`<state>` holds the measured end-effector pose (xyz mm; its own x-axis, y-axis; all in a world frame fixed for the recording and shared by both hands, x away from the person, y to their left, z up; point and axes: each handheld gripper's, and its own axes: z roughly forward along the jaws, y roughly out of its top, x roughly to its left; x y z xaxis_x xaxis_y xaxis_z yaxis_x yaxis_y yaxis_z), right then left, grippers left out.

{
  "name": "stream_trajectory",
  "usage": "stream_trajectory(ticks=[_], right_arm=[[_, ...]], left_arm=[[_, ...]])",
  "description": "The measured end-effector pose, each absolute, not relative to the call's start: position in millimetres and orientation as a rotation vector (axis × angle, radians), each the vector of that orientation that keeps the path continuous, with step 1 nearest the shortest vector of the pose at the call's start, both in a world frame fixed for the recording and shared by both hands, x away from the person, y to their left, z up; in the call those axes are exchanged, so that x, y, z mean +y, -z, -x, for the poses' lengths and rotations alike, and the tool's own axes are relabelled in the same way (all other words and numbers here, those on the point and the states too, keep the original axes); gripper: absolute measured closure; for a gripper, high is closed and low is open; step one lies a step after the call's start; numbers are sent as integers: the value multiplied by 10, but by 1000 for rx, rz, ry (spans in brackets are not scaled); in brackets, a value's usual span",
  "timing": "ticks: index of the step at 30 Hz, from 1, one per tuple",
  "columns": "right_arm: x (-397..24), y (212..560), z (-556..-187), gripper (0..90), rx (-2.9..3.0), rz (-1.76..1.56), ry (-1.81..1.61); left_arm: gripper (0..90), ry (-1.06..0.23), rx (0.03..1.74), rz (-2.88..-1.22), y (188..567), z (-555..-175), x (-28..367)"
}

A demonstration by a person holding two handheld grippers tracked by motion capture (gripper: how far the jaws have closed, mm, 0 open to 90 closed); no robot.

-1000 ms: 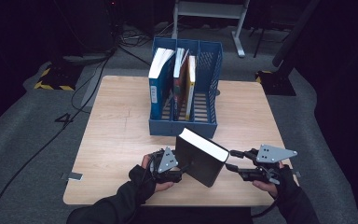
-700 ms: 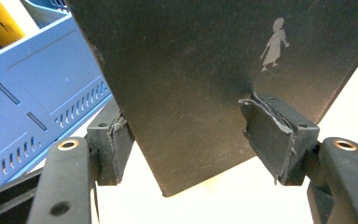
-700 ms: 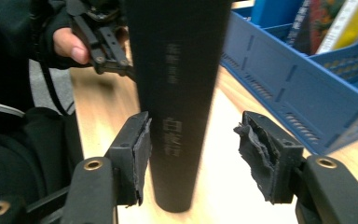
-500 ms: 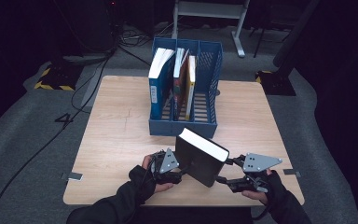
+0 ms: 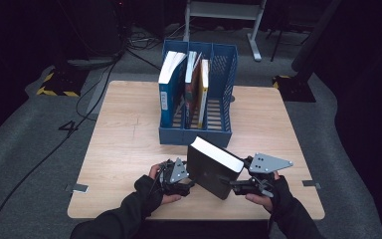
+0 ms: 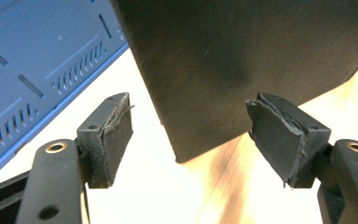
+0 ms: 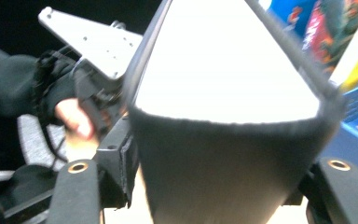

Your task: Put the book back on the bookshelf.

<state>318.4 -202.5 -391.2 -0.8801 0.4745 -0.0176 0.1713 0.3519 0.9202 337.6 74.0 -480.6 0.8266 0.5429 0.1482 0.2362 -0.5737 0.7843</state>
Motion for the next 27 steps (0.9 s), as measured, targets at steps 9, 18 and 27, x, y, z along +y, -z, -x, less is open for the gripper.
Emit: stream_trajectory(ticks=[9, 18, 27], right_arm=[[-1892, 3854, -3236, 447, 2323, -618, -1516], [-1872, 3834, -3246, 452, 2343, -620, -1480], [-1883, 3815, -3280, 456, 2371, -613, -1452]], left_arm=[[274, -384, 568, -2265, 4876, -3402, 865], [241, -218, 620, -2316, 4994, -3465, 1114], [218, -237, 650, -2294, 5034, -3426, 1217]])
